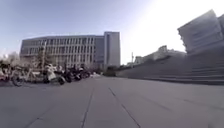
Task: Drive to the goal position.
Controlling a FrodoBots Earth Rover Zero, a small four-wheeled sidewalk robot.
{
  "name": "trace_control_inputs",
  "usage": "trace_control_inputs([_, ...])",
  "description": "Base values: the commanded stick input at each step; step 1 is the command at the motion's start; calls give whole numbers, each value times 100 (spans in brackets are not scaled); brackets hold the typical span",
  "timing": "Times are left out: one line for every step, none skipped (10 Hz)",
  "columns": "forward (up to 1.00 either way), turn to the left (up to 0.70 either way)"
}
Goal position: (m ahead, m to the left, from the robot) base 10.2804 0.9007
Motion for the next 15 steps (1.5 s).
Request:
trace_control_inputs([100, 4])
trace_control_inputs([100, 4])
trace_control_inputs([100, 4])
trace_control_inputs([100, 4])
trace_control_inputs([100, 4])
trace_control_inputs([100, 4])
trace_control_inputs([100, 4])
trace_control_inputs([100, 4])
trace_control_inputs([100, 4])
trace_control_inputs([100, 4])
trace_control_inputs([100, 4])
trace_control_inputs([100, 4])
trace_control_inputs([100, 4])
trace_control_inputs([100, 4])
trace_control_inputs([100, 4])
